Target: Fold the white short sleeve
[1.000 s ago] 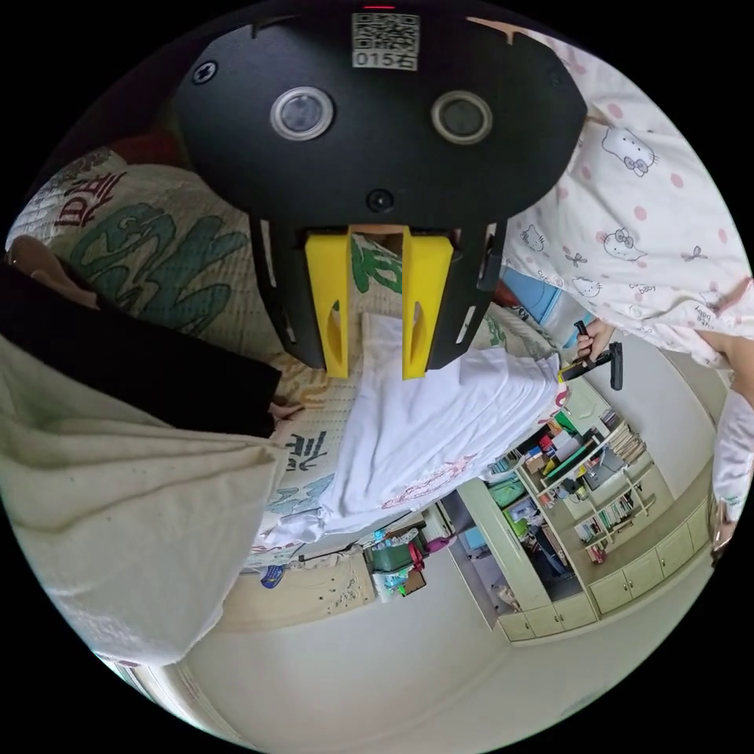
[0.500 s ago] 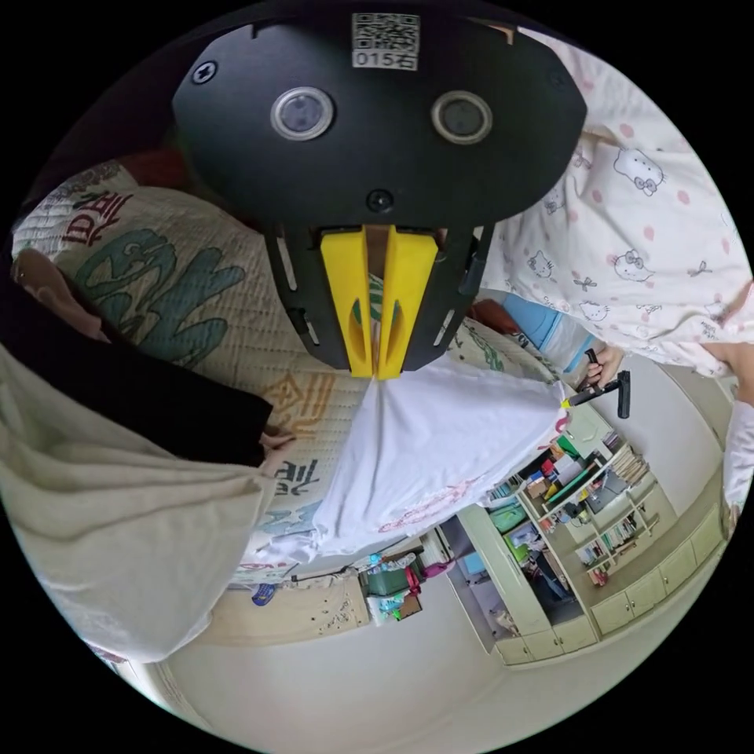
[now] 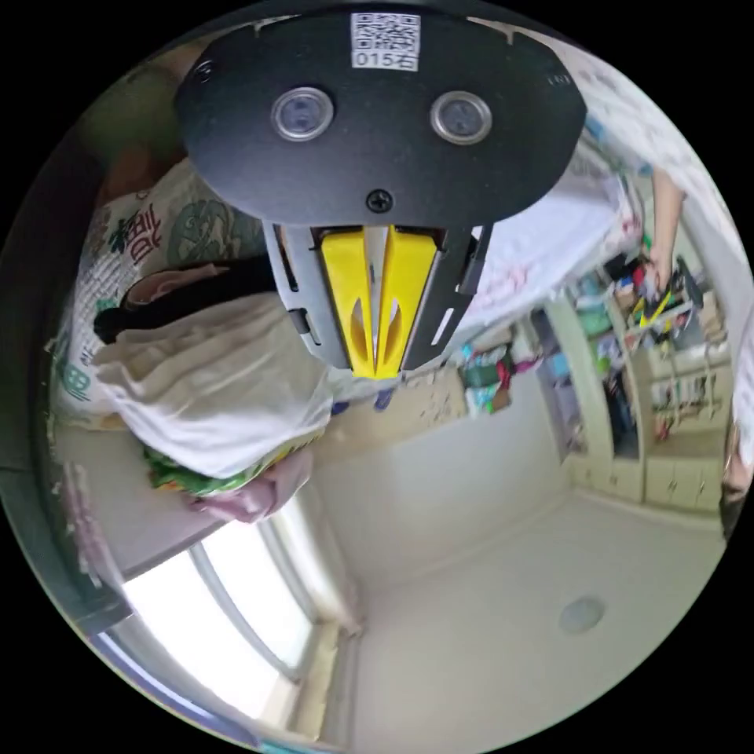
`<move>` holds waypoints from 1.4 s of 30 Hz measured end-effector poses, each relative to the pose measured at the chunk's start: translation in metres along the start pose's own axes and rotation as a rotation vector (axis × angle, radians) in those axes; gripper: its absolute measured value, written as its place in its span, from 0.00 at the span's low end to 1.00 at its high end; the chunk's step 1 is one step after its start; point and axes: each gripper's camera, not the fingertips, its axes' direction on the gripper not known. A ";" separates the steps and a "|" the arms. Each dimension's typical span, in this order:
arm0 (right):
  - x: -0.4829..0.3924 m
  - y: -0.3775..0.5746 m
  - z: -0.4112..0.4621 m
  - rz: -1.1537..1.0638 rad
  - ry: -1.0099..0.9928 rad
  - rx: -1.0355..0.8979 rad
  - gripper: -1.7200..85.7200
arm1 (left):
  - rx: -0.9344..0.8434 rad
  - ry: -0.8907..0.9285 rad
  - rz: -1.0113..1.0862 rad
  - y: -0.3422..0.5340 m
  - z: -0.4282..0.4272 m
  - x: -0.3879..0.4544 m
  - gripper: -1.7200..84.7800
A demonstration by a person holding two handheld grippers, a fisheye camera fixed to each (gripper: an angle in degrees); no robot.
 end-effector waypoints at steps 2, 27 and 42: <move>-0.058 -0.006 -0.045 0.050 0.035 0.236 0.02 | 0.064 0.169 0.042 -0.031 0.063 0.032 0.11; -0.435 -0.045 -0.154 -0.230 -0.663 0.636 0.01 | 0.041 0.662 -0.222 0.091 0.404 0.102 0.15; -0.185 -0.295 0.485 0.408 -0.036 -0.594 0.16 | -0.268 0.770 0.100 0.130 0.493 0.282 0.15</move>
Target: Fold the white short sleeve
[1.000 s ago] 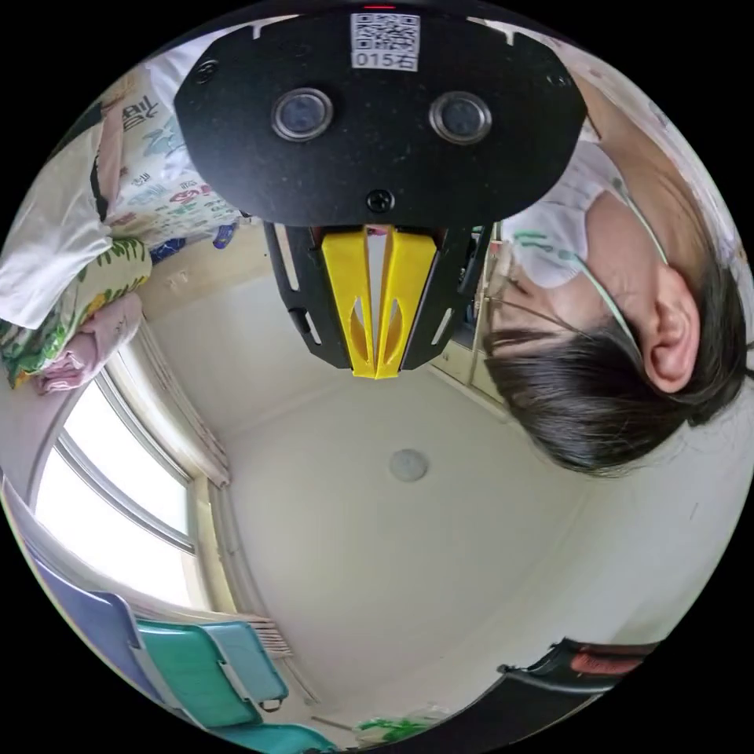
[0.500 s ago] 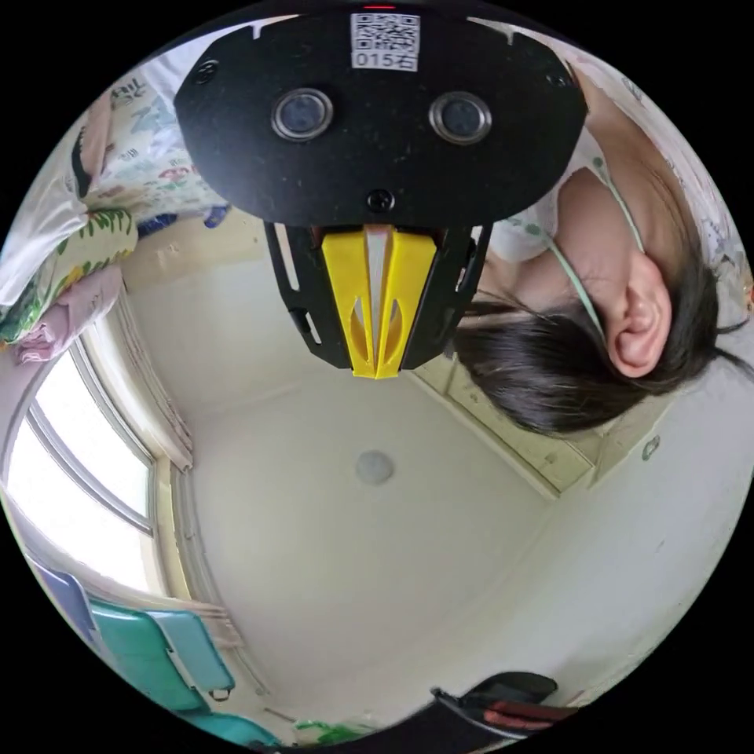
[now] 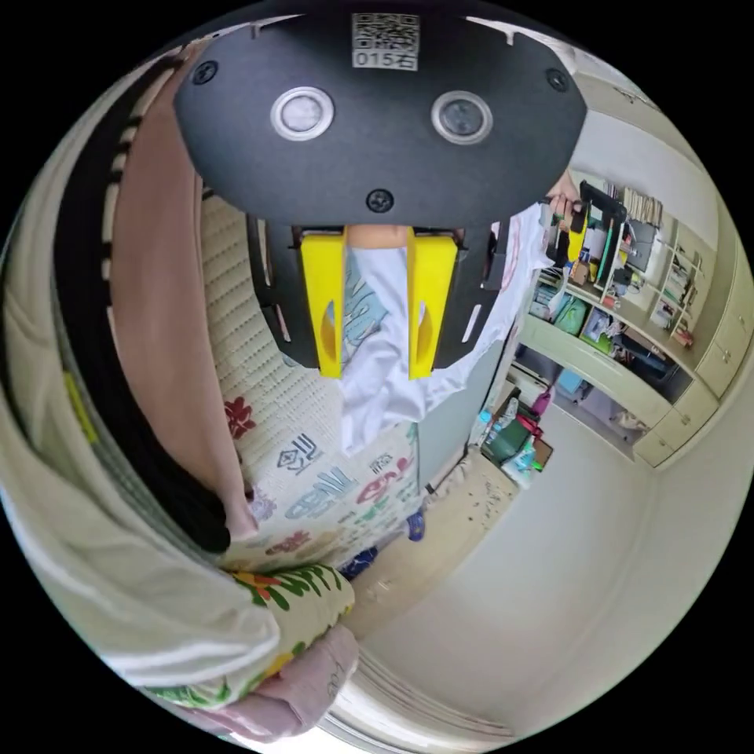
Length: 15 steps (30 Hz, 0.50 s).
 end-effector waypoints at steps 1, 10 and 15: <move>-0.005 -0.027 0.019 0.020 0.010 -0.029 0.16 | -0.059 0.018 0.008 -0.001 0.021 0.003 0.15; -0.063 -0.136 0.054 0.070 0.071 -0.087 0.02 | -0.355 -0.034 0.055 0.021 0.152 0.029 0.15; -0.103 -0.167 0.038 0.071 0.033 -0.094 0.01 | -0.420 -0.066 -0.020 0.034 0.197 0.023 0.11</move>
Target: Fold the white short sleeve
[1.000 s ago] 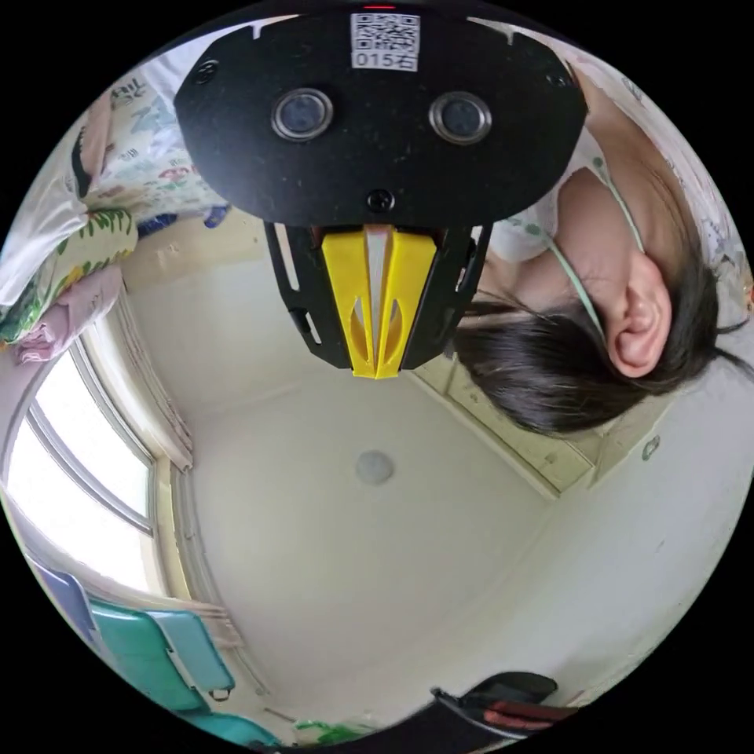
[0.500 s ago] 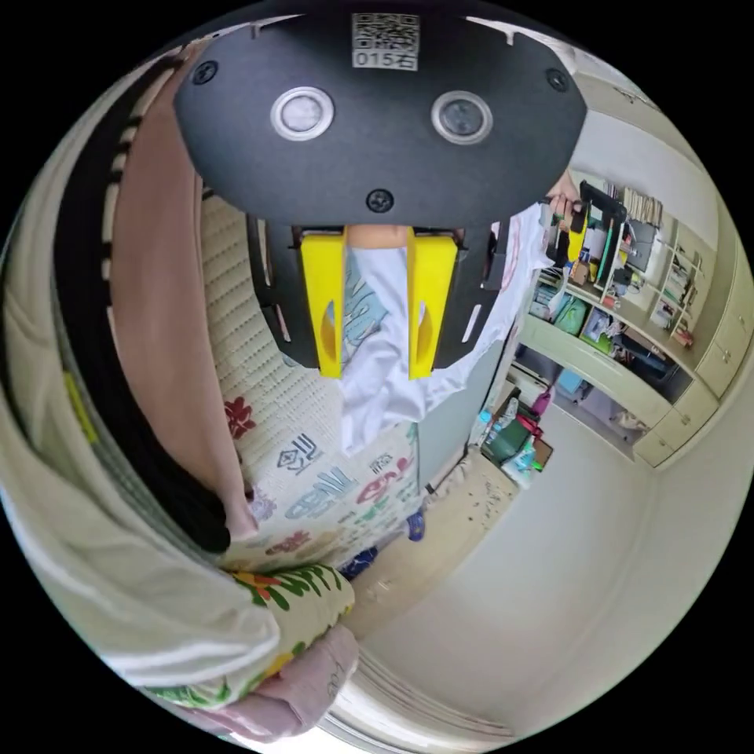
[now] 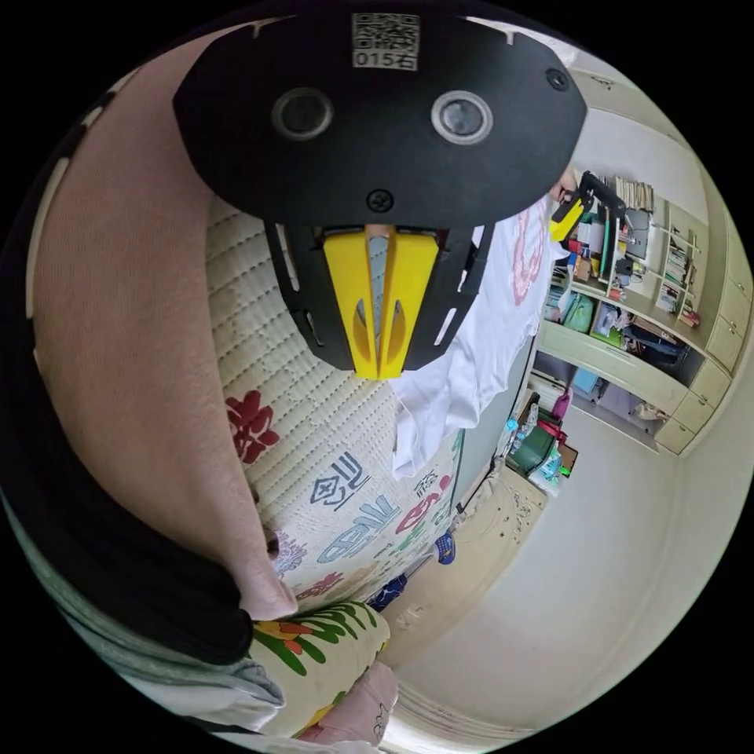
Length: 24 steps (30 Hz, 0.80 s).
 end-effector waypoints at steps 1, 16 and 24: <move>-0.008 -0.004 -0.006 0.005 -0.013 0.001 0.01 | -0.046 -0.025 0.007 -0.005 0.017 0.007 0.11; -0.192 0.044 -0.094 -0.422 -0.063 0.005 0.04 | 0.038 -0.006 0.127 -0.272 0.088 0.178 0.11; -0.189 0.026 -0.084 -0.316 0.180 -0.036 0.17 | -0.086 0.067 0.132 -0.432 0.307 0.320 0.15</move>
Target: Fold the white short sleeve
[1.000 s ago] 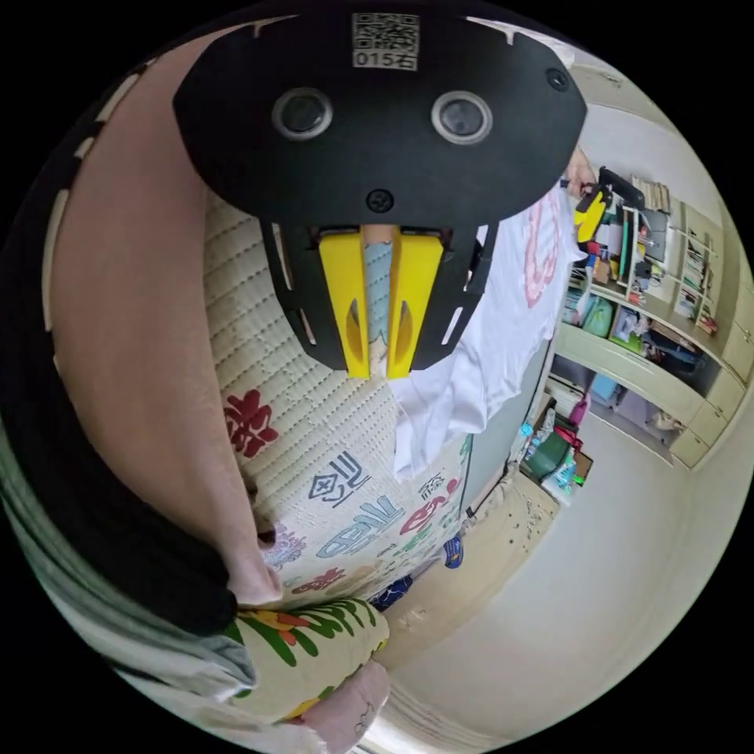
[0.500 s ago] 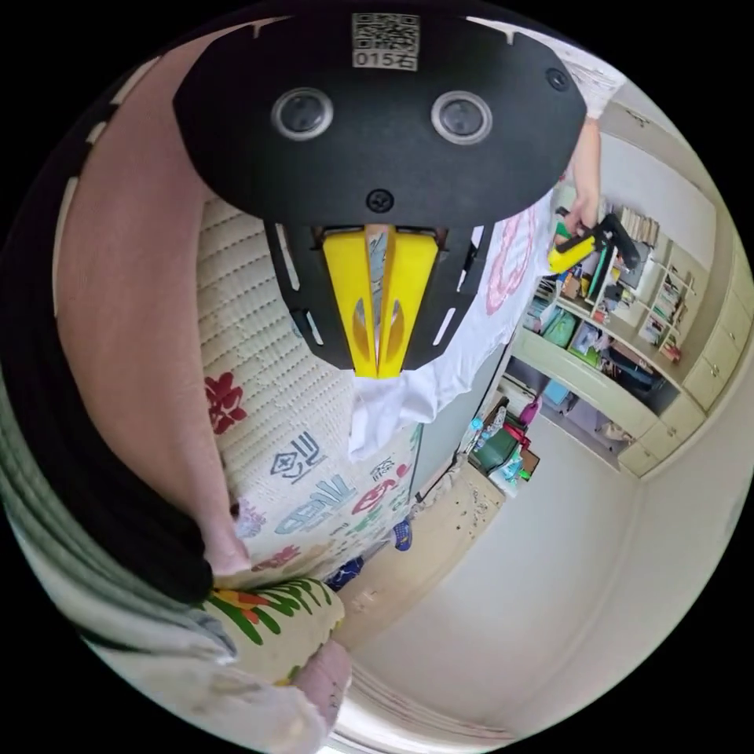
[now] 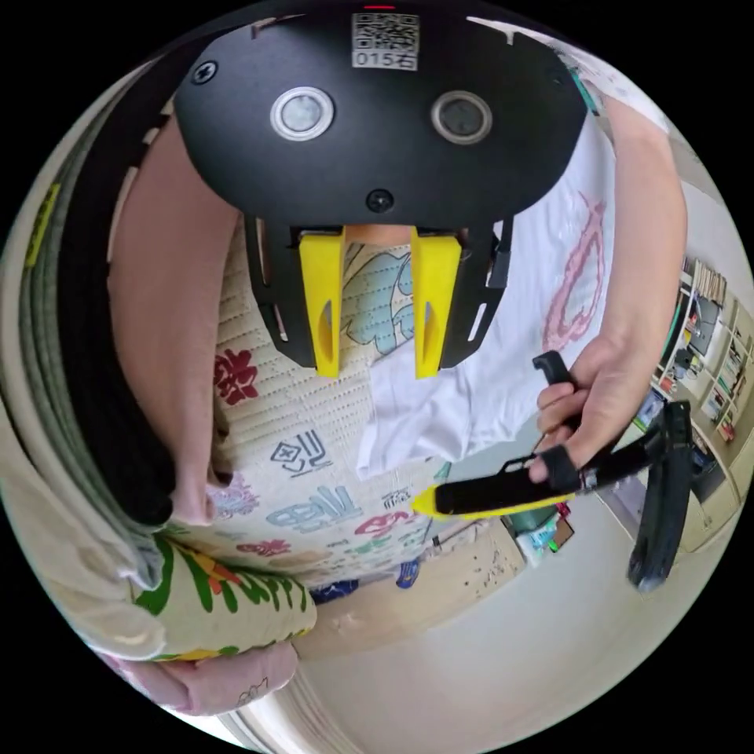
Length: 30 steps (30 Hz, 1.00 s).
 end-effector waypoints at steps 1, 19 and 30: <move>-0.002 -0.006 0.009 0.011 0.022 -0.061 0.14 | -0.035 0.002 -0.007 -0.017 0.026 0.009 0.15; 0.079 0.099 -0.075 0.123 -0.253 0.082 0.01 | -0.207 -0.154 -0.057 0.016 0.081 0.037 0.03; 0.022 0.238 -0.110 -0.540 -0.503 0.145 0.02 | 0.351 -0.119 -0.327 0.247 -0.214 -0.077 0.03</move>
